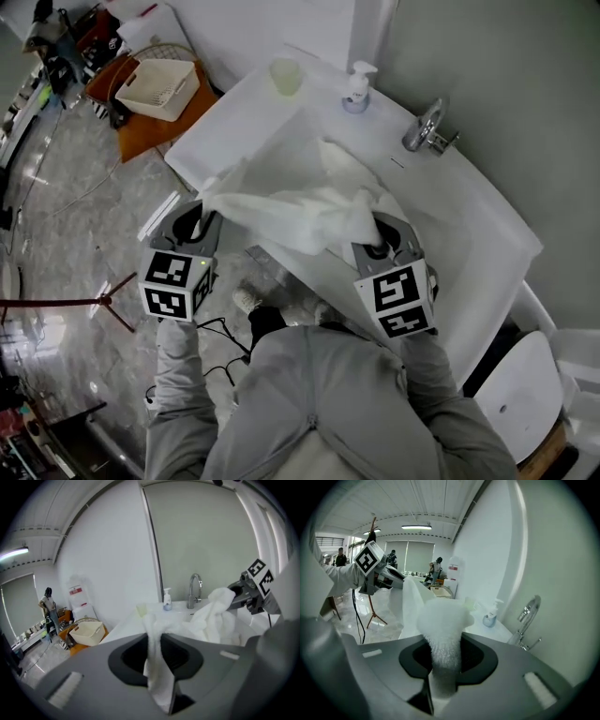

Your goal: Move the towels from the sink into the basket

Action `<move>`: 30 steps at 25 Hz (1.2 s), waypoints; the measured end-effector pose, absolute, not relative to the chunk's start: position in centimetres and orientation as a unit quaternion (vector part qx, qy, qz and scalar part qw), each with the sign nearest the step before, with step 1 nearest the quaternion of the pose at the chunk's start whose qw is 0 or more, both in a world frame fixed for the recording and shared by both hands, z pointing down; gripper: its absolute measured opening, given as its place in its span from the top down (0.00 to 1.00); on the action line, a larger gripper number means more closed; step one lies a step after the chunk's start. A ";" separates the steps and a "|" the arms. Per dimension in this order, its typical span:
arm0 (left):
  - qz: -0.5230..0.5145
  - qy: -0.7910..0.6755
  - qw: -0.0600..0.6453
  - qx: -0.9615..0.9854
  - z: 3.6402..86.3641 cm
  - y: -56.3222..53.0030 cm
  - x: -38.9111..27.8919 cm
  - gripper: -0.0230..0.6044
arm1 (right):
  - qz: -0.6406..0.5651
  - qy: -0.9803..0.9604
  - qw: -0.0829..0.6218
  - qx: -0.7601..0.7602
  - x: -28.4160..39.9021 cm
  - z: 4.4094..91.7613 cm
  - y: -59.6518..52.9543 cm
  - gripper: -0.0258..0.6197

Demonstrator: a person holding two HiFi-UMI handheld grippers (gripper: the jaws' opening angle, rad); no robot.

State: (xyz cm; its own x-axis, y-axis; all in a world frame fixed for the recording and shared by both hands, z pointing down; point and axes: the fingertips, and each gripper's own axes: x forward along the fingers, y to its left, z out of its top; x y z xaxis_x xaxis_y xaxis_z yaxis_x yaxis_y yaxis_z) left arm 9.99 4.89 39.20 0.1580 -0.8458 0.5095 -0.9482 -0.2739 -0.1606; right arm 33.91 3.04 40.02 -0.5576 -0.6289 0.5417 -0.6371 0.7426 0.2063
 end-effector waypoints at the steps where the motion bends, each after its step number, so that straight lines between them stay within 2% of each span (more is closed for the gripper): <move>1: 0.255 -0.602 0.101 0.750 39.1 5.4 8.7 0.75 | -0.003 -0.885 0.305 0.352 32.7 39.9 3.1 0.82; 9: 0.217 -0.647 0.109 0.723 38.4 8.1 -4.4 0.75 | -0.055 -0.899 0.307 0.307 18.6 37.9 3.2 0.82; 20: 0.215 -0.682 0.097 0.693 37.3 10.0 -23.8 0.75 | -0.091 -0.914 0.290 0.269 -2.1 35.7 2.8 0.83; 30: 0.196 -0.718 0.096 0.661 36.8 10.1 -34.4 0.75 | -0.118 -0.923 0.290 0.223 -13.9 35.5 0.7 0.83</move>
State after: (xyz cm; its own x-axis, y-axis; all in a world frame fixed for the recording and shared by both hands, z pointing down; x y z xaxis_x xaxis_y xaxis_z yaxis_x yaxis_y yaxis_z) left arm -34.35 10.14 36.76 -0.1080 -0.9117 0.3965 -0.9868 0.0500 -0.1537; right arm -13.87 0.65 35.45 -0.7329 -0.4800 0.4820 -0.3428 0.8727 0.3478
